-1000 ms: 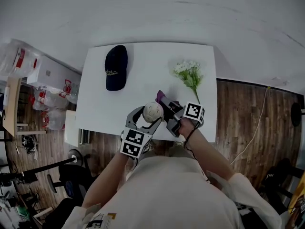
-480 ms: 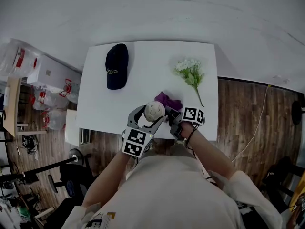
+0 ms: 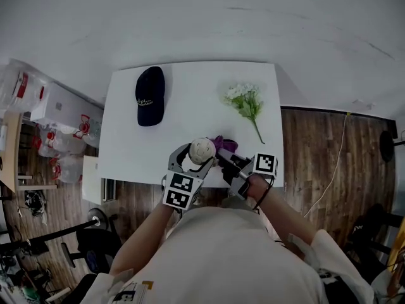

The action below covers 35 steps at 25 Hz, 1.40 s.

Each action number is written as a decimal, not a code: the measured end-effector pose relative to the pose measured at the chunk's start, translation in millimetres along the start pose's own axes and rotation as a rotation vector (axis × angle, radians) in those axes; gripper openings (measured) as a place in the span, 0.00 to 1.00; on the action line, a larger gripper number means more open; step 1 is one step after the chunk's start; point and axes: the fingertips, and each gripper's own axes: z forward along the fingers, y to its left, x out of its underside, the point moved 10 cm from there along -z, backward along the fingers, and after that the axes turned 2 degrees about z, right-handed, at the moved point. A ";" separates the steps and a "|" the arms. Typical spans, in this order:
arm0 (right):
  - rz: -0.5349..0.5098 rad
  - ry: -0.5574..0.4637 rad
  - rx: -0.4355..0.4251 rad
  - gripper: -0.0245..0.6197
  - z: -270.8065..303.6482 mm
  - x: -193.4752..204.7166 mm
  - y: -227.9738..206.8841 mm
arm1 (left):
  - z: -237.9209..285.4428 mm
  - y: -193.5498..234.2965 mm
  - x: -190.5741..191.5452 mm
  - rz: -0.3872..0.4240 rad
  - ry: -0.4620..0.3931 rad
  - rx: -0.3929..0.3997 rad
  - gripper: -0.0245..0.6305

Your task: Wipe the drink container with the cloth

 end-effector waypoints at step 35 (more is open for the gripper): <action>-1.254 -0.153 -0.039 0.10 -14.8 1.7 319.0 | -160.4 67.8 -117.5 0.156 -0.443 -0.266 0.19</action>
